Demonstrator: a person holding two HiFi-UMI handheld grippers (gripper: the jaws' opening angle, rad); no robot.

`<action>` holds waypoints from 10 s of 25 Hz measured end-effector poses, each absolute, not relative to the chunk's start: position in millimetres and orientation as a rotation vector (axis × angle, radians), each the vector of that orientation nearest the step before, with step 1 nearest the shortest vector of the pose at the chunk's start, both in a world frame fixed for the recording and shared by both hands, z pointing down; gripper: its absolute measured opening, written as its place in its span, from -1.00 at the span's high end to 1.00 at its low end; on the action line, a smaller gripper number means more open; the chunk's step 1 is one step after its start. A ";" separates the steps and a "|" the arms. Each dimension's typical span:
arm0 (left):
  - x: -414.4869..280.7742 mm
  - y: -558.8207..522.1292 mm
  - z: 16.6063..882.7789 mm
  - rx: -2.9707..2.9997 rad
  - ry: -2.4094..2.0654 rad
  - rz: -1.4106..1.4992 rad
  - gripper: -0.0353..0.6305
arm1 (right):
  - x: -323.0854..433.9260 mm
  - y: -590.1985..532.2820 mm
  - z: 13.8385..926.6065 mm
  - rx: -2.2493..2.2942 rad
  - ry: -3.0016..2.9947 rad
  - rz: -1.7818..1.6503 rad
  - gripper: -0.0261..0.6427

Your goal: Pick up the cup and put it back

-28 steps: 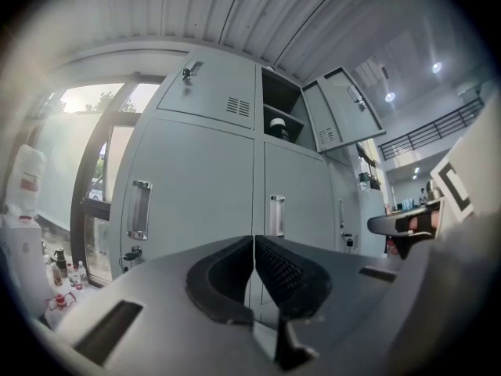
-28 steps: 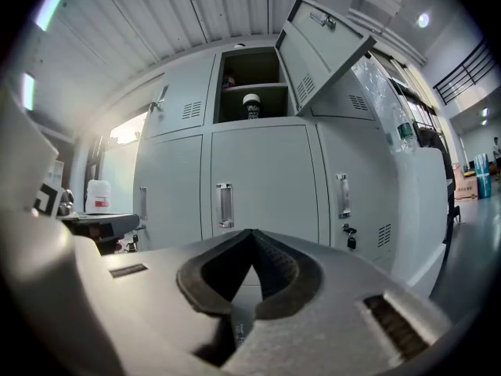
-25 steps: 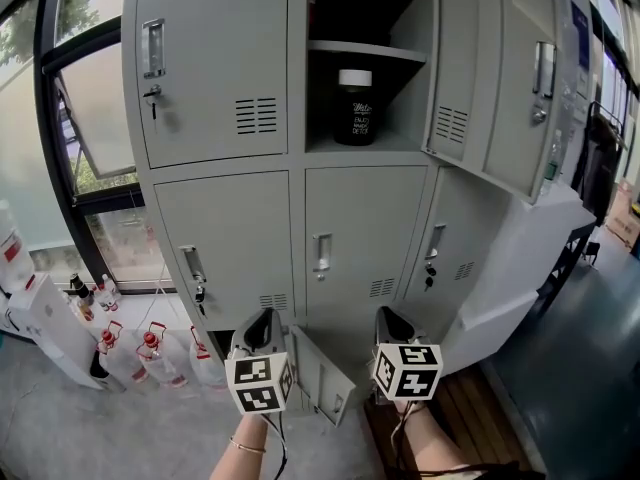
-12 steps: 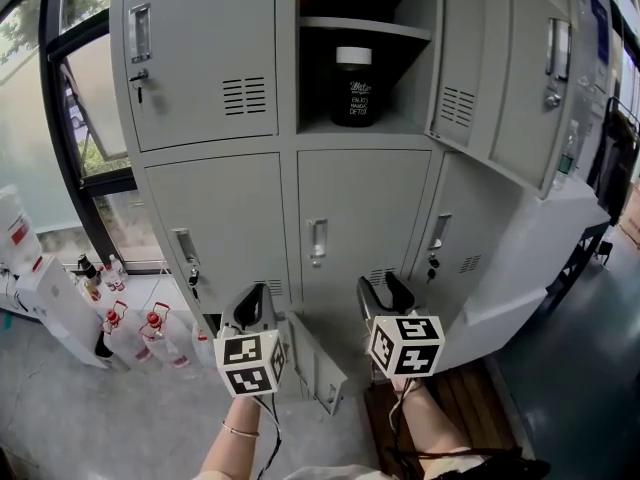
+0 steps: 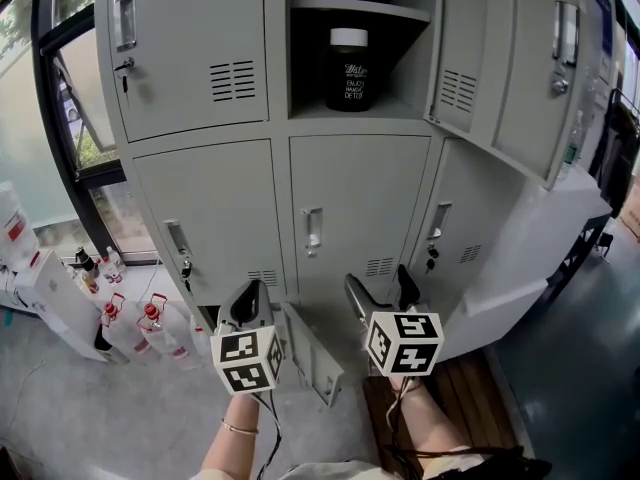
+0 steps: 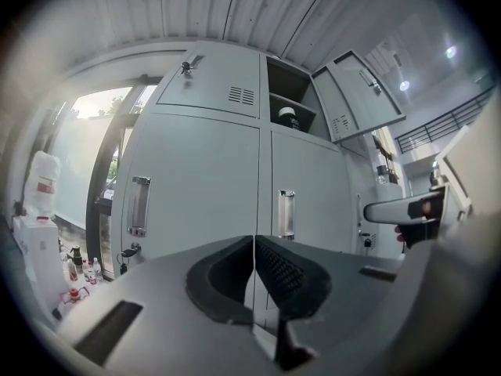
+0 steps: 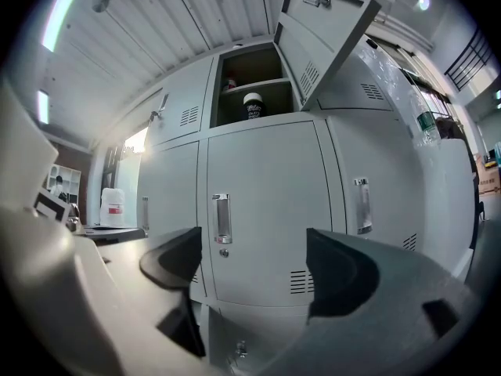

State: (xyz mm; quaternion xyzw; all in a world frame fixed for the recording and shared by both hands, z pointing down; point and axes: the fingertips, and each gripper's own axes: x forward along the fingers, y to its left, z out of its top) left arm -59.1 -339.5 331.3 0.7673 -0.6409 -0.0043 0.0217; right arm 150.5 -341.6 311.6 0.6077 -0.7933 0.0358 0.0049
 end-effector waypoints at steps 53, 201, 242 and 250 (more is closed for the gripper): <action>-49.4 -387.3 125.5 2.563 -2.040 -0.125 0.86 | 130.0 -421.9 92.3 1.895 -2.584 -0.144 -0.16; -41.9 -367.6 200.8 2.419 -1.979 -0.066 0.86 | 125.3 -366.2 193.9 1.672 -2.587 -0.019 -0.30; -119.3 -333.0 327.2 2.177 -2.134 0.008 0.86 | 61.6 -337.7 327.9 1.505 -2.673 0.217 -0.30; -156.5 -306.7 363.8 2.070 -2.174 0.046 0.86 | 18.8 -322.6 358.4 1.390 -2.703 0.268 -0.30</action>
